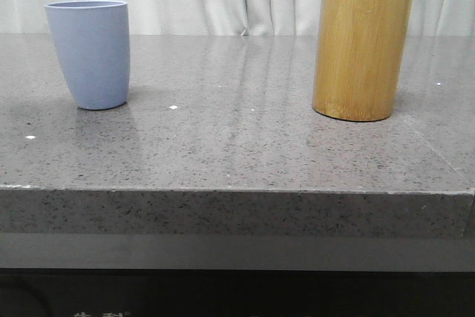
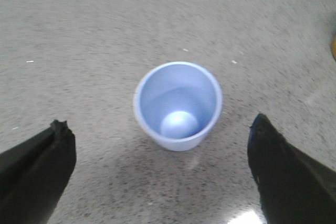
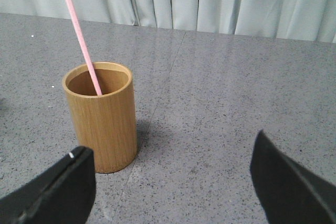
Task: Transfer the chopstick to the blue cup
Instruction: 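Lower the left gripper and grasp the blue cup's rim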
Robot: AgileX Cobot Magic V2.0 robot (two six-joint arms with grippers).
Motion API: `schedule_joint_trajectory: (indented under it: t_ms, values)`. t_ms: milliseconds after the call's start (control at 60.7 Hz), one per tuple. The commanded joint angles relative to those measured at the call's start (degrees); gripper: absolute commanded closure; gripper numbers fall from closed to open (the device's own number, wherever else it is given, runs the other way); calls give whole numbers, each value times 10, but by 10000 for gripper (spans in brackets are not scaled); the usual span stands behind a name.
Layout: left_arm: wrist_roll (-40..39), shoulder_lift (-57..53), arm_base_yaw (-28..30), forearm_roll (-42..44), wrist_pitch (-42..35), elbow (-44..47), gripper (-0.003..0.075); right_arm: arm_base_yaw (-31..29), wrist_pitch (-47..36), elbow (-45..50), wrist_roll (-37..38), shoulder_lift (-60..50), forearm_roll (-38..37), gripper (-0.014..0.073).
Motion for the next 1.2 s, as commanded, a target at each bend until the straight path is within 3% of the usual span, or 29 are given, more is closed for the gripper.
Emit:
schedule_joint_trajectory:
  t_ms: [0,247,823,939,1186]
  values:
    - [-21,37,-39,21,33,-71,80,-3,-48,-20,-2,7,1,-17]
    - [-35,166,-93,23,138,-194,80,-3,-48,-20,-2,7,1,-17]
    - [-36,271,-93,55,146,-212,89,-3,-30,-20,-2,7,1,-17]
    - [-36,282,-93,67,153,-212,174,-3,-30,-20,-2,7,1,-17]
    - [-36,282,-93,100,153,-215,568,-3,-30,-20,-2,7,1,-17]
